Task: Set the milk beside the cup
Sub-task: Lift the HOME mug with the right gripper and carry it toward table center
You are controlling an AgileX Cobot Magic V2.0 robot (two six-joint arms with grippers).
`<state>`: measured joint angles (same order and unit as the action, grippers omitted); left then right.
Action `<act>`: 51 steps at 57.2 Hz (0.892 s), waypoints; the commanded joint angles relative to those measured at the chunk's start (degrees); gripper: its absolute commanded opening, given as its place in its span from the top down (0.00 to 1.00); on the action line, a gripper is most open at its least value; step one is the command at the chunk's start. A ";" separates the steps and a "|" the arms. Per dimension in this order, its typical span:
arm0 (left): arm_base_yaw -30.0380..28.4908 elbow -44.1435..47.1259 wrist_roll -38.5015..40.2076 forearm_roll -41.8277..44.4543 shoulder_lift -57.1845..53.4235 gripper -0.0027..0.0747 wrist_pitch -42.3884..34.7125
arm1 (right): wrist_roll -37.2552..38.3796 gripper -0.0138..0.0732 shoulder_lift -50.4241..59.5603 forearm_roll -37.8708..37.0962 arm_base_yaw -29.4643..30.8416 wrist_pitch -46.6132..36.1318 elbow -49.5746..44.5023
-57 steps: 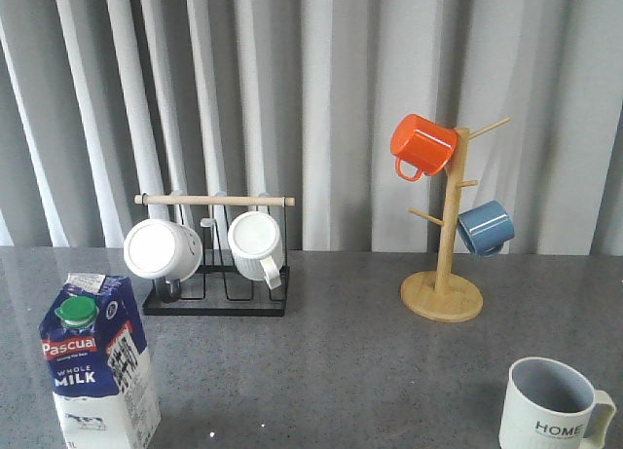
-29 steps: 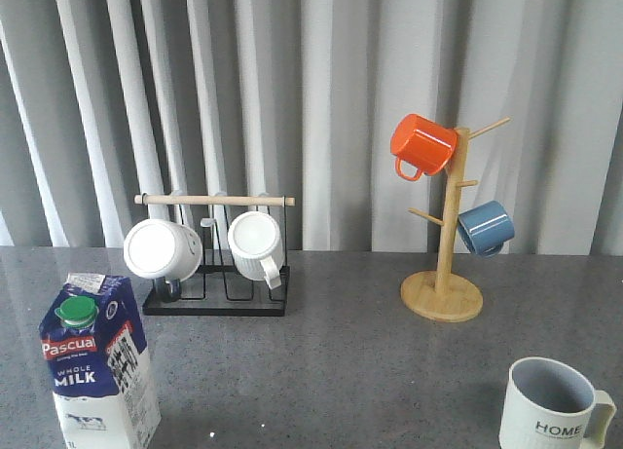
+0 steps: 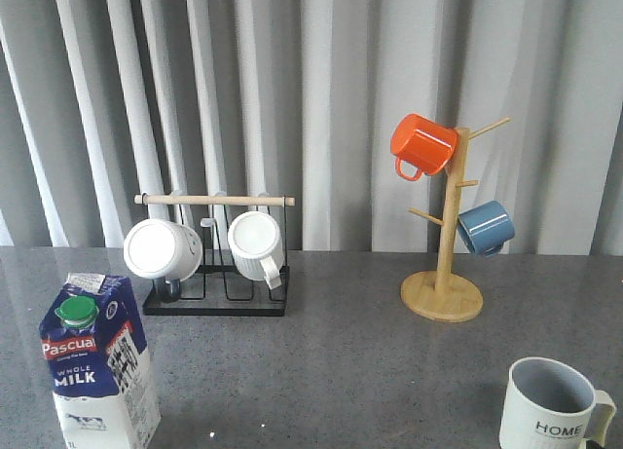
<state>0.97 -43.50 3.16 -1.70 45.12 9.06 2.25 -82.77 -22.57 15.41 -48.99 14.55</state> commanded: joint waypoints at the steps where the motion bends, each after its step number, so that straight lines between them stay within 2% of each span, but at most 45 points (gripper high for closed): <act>1: 0.27 -2.04 0.56 -0.56 -0.04 0.21 -4.52 | -1.93 0.30 -0.19 2.67 0.27 -7.78 1.35; 7: 0.27 -2.04 0.56 -0.56 -0.04 0.21 -4.52 | -2.94 0.30 -1.05 5.10 0.27 -9.78 1.35; 33: 0.27 -2.04 0.56 -0.56 -0.04 0.21 -4.52 | -3.42 0.30 -6.18 7.21 0.27 -14.80 1.68; 51: 0.27 -2.04 0.56 -0.56 -0.04 0.21 -4.52 | -3.78 0.30 -9.93 7.34 0.27 -14.75 4.51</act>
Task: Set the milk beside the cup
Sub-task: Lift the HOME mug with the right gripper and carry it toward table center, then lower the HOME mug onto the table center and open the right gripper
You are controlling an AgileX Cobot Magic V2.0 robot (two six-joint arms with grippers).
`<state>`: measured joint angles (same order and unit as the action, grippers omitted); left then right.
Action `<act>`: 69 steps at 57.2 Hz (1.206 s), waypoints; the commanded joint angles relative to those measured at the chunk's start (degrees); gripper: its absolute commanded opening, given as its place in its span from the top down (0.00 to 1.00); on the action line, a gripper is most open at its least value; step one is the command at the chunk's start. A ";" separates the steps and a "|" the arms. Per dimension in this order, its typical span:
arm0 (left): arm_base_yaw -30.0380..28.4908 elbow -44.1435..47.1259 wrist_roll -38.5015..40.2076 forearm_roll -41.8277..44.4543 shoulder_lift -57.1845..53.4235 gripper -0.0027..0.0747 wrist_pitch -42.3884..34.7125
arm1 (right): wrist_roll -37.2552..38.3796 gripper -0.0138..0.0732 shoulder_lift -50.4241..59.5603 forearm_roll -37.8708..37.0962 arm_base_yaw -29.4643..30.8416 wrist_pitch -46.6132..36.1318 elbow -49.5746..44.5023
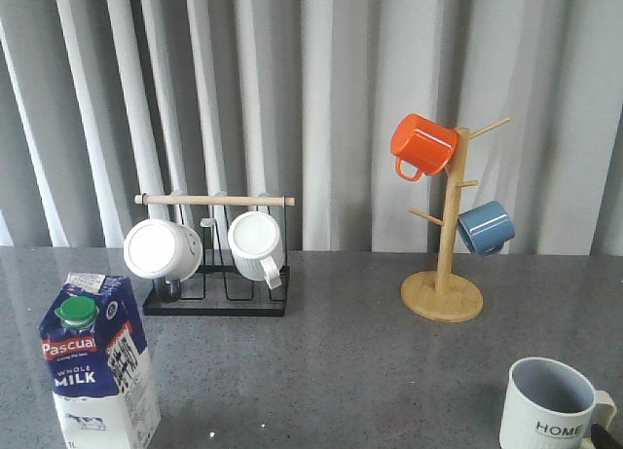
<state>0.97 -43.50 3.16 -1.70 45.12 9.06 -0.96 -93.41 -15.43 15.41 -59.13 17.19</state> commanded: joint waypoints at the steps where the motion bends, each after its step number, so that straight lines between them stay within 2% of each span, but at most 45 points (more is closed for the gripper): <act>1: 0.27 -2.04 0.56 -0.56 -0.04 0.21 -4.52 | -0.57 0.30 0.52 0.19 0.27 -4.61 2.07; 14: 0.27 -2.04 0.56 -0.56 -0.04 0.21 -4.47 | 2.11 0.30 -3.38 -0.04 0.27 -3.50 5.82; 19: 0.27 -2.04 0.56 -0.56 -0.04 0.21 -4.47 | 3.68 0.34 -4.40 -1.69 0.22 -4.01 6.74; 25: 0.27 -2.04 0.56 -0.56 -0.04 0.21 -4.47 | 3.43 0.50 -4.58 -4.03 0.22 -4.18 6.97; 33: 0.27 -2.04 0.56 -0.56 -0.04 0.21 -4.47 | 3.55 0.86 -4.58 -5.42 0.22 -4.18 6.97; 41: 0.27 -2.04 0.56 -0.56 -0.04 0.21 -4.47 | 6.54 0.85 -4.32 -8.31 -0.07 -5.10 6.97; 47: 0.27 -2.04 0.56 -0.56 -0.04 0.21 -4.47 | 6.48 0.85 -2.81 -6.60 -2.77 -5.03 6.92; 56: 0.27 -2.04 0.56 -0.56 -0.04 0.21 -4.47 | 6.48 0.85 0.04 2.40 -10.90 -3.33 8.09; 69: 0.27 -2.04 0.56 -0.56 -0.04 0.21 -4.47 | 4.64 0.85 0.47 18.47 -26.24 5.91 14.19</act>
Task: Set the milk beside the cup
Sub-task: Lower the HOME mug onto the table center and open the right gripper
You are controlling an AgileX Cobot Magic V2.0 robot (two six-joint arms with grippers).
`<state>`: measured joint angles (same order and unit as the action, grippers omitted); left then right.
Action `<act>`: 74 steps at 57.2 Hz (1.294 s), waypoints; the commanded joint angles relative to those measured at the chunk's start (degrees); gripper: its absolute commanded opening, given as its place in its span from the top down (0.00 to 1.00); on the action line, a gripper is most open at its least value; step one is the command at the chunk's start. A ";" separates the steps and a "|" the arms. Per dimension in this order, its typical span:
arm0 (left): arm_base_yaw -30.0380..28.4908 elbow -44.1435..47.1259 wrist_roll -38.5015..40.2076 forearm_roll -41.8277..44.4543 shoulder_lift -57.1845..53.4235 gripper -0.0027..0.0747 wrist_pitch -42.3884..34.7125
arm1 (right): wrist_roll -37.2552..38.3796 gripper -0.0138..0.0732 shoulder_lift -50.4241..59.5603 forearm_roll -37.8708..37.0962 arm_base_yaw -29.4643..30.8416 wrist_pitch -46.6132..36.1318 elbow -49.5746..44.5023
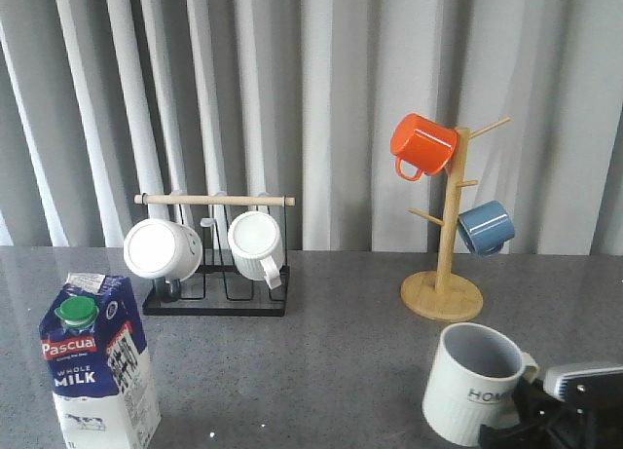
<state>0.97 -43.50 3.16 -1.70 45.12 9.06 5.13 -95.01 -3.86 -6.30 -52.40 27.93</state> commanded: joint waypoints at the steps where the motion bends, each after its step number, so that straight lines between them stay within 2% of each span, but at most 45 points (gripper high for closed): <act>1: 0.27 -2.04 0.56 -0.56 -0.04 0.21 -4.47 | -1.94 0.85 1.99 7.87 -5.30 -0.29 3.93; 16: 0.27 -2.04 0.56 -0.56 -0.04 0.21 -4.47 | -14.79 0.85 -2.71 21.97 -16.01 9.31 12.48; 27: 0.27 -2.04 0.56 -0.56 -0.04 0.21 -4.47 | -19.83 0.85 -7.12 30.78 -20.92 5.64 13.45; 47: 0.27 -2.04 0.56 -0.56 -0.04 0.21 -4.47 | -20.81 0.84 -9.83 32.17 -23.38 3.07 13.45; 63: 0.27 -2.04 0.56 -0.56 -0.04 0.21 -4.47 | -21.01 0.79 -9.83 31.99 -23.67 5.20 13.32; 74: 0.27 -2.04 0.56 -0.56 -0.04 0.21 -4.47 | -24.49 0.74 -9.83 31.98 -24.43 5.43 13.30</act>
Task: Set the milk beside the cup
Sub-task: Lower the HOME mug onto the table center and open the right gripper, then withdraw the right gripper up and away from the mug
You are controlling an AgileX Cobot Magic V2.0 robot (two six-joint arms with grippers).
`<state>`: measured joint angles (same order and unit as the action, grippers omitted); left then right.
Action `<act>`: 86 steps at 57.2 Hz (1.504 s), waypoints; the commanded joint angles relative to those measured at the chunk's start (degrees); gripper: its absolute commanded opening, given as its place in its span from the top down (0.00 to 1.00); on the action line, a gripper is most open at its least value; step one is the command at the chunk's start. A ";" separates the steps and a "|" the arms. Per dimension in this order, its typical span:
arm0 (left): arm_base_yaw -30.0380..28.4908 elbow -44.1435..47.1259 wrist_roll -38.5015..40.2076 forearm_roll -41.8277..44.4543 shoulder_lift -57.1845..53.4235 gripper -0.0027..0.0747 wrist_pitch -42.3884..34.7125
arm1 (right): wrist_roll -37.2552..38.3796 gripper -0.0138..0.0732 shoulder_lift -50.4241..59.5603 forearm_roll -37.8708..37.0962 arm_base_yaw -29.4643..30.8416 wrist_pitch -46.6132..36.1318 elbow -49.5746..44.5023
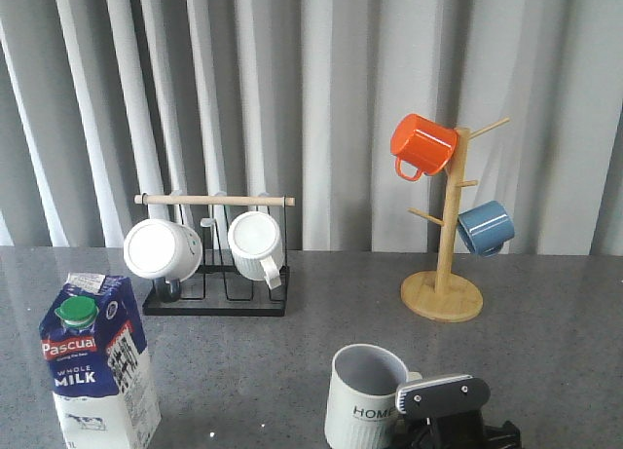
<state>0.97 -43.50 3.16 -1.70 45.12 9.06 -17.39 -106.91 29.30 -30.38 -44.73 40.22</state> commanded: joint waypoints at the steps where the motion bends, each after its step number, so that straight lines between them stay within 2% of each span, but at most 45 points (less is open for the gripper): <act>1: 0.27 -2.04 0.56 -0.56 -0.04 0.21 -4.47 | -1.97 0.73 2.06 -1.17 -0.45 -2.24 1.01; 22: 0.27 -2.04 0.56 -0.56 -0.04 0.21 -4.47 | -2.79 0.61 4.79 -0.95 -0.83 -2.24 1.01; 34: 0.27 -2.04 0.56 -0.56 -0.04 0.21 -4.47 | -2.79 0.59 6.64 -1.11 -0.83 -2.52 -0.57; 46: 0.27 -2.04 0.56 -0.56 -0.04 0.21 -4.47 | -2.72 0.59 9.23 -1.41 -0.83 -5.60 -6.15; 65: 0.27 -2.04 0.56 -0.56 -0.04 0.21 -4.47 | 1.65 0.58 20.06 -12.51 -0.83 -5.10 -13.07; 74: 0.27 -2.04 0.56 -0.56 -0.04 0.21 -4.47 | -0.62 0.58 27.42 -12.53 0.16 -1.70 -14.72; 86: 0.27 -2.04 0.56 -0.56 -0.04 0.21 -4.47 | -1.87 0.58 38.42 -16.33 7.44 8.63 -14.96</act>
<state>0.97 -43.50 3.16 -1.70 45.12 9.06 -18.73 -73.17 16.31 -25.74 -36.72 24.15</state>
